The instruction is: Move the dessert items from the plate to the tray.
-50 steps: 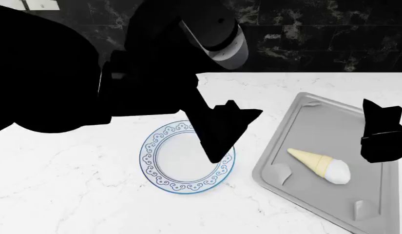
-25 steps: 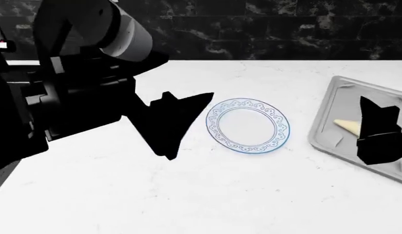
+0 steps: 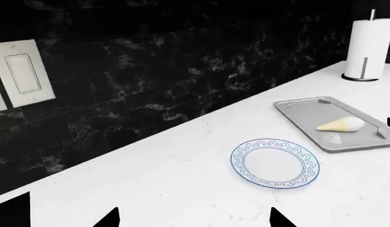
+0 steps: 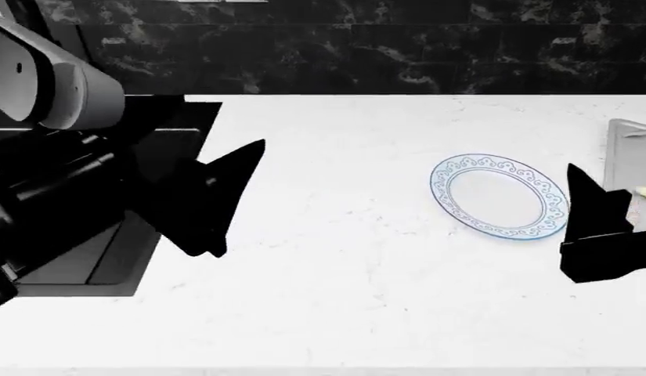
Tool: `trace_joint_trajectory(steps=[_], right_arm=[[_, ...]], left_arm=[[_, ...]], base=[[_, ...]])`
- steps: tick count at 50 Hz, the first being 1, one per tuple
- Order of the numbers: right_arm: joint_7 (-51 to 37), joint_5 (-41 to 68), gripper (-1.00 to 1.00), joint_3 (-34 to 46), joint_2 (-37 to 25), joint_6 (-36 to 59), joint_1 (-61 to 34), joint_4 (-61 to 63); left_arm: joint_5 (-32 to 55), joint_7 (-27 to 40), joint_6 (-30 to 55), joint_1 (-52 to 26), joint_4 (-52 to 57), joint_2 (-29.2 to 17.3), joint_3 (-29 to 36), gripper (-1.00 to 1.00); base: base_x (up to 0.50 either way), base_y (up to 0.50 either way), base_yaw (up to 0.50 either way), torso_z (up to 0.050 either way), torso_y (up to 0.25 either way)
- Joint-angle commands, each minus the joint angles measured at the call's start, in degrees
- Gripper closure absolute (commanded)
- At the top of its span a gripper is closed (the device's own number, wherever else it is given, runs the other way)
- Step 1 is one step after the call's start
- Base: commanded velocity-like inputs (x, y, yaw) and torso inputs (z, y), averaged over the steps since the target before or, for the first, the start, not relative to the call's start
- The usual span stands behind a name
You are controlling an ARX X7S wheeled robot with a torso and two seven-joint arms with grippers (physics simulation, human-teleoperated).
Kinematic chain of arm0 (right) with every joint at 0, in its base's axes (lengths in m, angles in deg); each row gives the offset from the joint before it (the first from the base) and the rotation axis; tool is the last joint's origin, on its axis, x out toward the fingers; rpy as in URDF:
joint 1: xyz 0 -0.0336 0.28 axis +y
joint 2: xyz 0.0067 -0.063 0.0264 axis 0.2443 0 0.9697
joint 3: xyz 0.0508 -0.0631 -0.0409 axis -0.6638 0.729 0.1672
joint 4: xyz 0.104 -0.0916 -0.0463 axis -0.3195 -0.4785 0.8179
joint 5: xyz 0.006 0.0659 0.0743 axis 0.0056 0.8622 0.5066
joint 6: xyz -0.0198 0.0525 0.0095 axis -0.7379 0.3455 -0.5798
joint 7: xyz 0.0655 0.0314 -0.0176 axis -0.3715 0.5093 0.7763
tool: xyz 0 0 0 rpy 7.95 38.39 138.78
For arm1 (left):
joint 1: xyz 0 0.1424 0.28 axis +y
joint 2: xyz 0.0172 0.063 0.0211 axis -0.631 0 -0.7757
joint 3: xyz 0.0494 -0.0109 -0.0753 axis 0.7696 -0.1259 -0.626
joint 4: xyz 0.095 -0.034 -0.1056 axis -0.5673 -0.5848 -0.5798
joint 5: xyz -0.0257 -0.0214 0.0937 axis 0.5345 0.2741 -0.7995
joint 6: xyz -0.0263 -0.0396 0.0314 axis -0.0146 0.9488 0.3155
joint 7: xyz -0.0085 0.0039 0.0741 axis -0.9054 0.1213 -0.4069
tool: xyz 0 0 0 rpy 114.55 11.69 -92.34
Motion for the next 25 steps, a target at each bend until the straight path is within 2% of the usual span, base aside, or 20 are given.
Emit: trace_joint_trajectory(steps=[1, 25], right_arm=[[-1.4, -0.4, -1.0, -1.1, 0.5, -2.2, 1.5, 3.9], [-2.1, -0.2, -1.0, -1.7, 0.8, -2.5, 2.3, 5.0]], left_arm=[[-3.1, 1.7, -7.2, 5.9, 5.1, -8.1, 0.2, -1.0], [-4.1, 4.1, -9.0, 7.8, 6.1, -9.4, 0.4, -1.0]], base=[[0.0, 0.5, 0.0, 0.0, 0.0], [0.0, 0.5, 0.0, 0.0, 0.0]])
